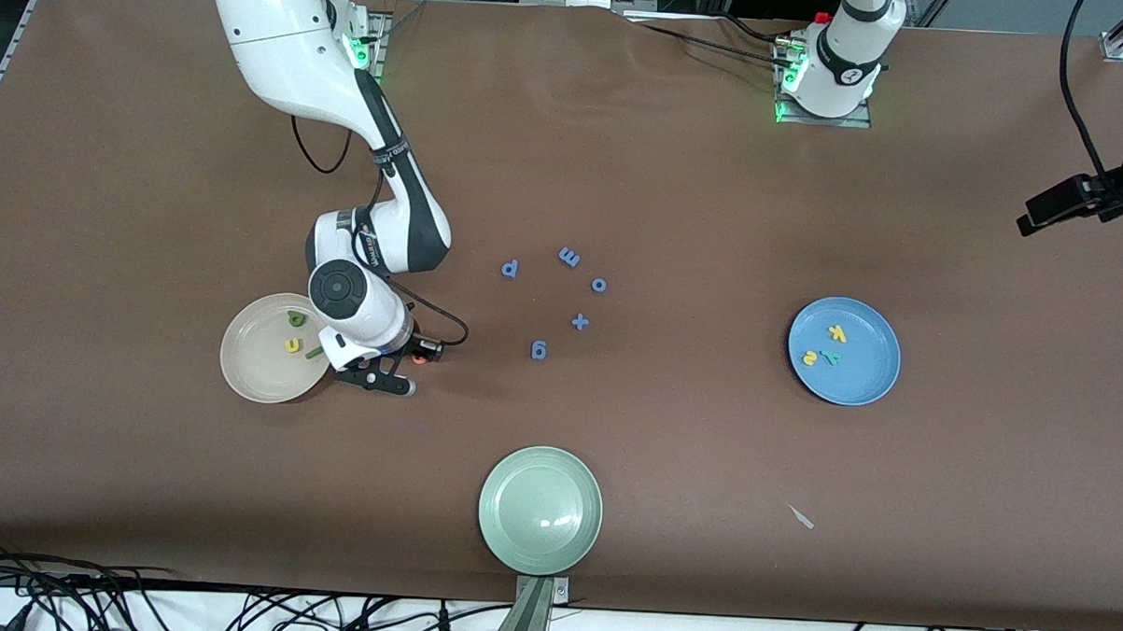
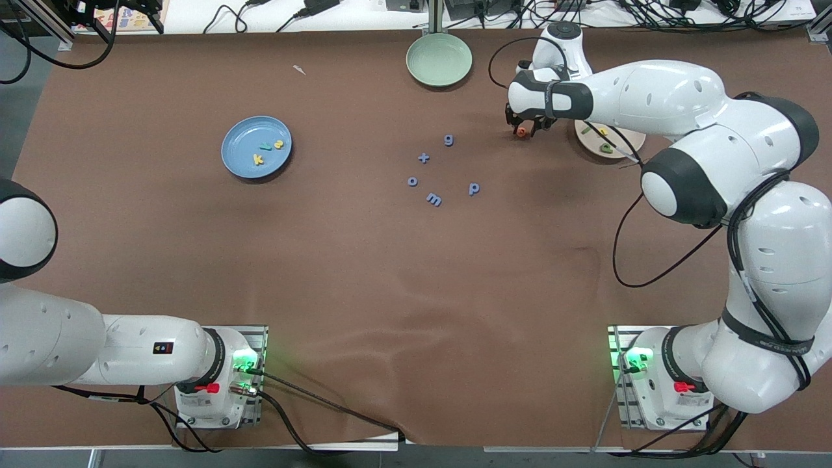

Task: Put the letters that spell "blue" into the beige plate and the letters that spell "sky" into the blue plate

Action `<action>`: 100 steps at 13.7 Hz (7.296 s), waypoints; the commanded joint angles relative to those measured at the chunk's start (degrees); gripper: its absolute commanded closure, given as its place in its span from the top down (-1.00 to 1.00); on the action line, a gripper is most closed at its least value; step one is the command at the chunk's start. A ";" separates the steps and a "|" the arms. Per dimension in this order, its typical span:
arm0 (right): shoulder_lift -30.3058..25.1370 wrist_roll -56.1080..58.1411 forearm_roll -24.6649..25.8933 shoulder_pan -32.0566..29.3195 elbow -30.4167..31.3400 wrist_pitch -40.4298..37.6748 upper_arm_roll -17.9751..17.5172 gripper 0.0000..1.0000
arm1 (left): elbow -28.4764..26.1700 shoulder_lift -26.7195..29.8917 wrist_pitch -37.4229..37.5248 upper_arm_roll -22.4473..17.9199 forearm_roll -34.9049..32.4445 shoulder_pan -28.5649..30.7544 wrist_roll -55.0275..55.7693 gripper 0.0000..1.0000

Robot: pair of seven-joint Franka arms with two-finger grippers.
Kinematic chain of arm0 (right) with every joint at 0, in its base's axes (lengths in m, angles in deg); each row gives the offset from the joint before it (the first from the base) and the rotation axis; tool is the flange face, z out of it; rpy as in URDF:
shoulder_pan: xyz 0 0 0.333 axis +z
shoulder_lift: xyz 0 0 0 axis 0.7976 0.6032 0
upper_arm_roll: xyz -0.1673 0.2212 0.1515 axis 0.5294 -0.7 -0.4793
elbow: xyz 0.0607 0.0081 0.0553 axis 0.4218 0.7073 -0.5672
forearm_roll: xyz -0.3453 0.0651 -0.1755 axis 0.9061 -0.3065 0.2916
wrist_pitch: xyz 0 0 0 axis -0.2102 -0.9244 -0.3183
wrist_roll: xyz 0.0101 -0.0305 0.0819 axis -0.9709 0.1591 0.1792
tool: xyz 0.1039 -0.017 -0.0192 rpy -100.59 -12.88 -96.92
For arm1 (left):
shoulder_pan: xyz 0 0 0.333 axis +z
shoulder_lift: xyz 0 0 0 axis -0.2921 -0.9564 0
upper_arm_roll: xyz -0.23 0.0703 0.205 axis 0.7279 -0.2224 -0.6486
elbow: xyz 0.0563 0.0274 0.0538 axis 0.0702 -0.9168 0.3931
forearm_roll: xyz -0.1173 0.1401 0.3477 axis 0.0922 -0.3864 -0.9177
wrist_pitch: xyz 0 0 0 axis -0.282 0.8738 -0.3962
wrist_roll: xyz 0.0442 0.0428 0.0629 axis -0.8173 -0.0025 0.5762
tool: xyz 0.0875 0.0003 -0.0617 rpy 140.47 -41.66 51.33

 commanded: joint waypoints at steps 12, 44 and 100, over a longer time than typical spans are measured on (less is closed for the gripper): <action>-1.78 6.97 0.04 -1.27 -2.42 -6.96 3.09 -0.55 | -1.31 0.50 -0.50 1.85 0.83 0.65 -12.19 1.00; -16.19 29.13 7.07 -1.36 -21.78 -44.09 21.56 1.00 | -2.01 0.50 -3.75 1.76 0.65 1.89 -9.55 1.00; -38.08 33.80 17.35 -37.66 -3.76 -40.31 -16.50 1.00 | -1.04 -1.09 -3.66 2.72 -0.40 0.92 -8.59 1.00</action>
